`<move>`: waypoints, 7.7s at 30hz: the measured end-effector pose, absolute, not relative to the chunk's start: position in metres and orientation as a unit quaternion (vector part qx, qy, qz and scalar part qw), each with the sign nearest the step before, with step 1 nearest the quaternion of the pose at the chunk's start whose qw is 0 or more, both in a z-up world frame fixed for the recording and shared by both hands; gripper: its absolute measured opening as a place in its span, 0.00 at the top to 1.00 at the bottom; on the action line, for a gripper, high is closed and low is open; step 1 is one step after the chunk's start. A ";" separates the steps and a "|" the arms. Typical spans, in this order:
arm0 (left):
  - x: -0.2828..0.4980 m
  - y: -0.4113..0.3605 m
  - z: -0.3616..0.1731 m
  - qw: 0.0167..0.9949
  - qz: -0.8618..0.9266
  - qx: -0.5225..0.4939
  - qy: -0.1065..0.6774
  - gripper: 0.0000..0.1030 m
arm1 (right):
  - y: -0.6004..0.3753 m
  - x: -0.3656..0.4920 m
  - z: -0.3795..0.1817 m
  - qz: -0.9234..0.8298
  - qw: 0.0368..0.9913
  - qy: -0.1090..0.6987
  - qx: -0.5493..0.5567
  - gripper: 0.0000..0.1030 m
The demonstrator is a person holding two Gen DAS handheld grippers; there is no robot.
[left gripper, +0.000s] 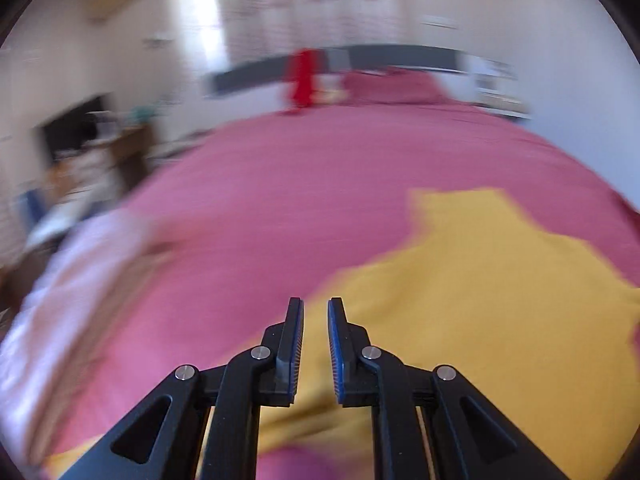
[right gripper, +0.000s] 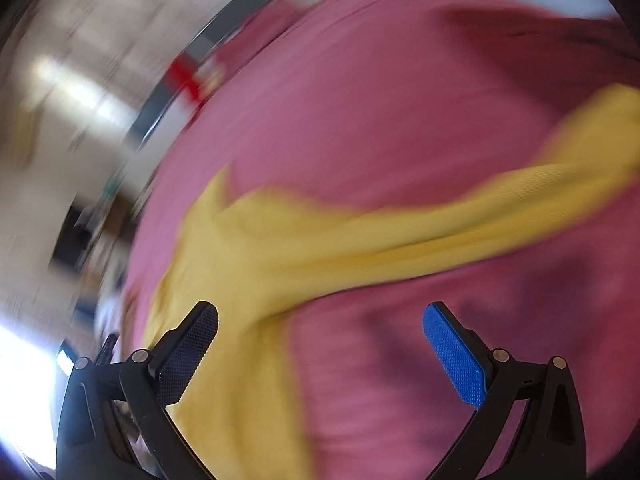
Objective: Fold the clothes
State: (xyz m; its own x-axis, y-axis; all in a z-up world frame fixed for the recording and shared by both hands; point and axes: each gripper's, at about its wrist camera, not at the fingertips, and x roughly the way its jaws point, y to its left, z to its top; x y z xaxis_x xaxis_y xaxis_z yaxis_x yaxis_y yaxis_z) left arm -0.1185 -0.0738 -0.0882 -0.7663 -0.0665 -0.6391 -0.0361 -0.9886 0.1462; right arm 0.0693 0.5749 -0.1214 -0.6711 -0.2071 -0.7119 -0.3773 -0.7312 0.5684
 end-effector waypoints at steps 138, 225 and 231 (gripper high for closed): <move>-0.018 -0.159 -0.119 -0.114 -0.897 0.355 0.238 0.86 | 0.222 -0.114 -0.031 0.824 -0.213 0.370 -0.372 0.91; -0.178 0.052 -0.141 -0.184 -0.888 0.418 0.058 0.84 | 0.424 -0.012 -0.163 0.842 -0.120 0.187 -0.492 0.61; -0.190 0.046 -0.151 -0.192 -0.886 0.416 0.078 0.84 | 0.402 -0.023 -0.155 0.850 -0.104 0.174 -0.486 0.88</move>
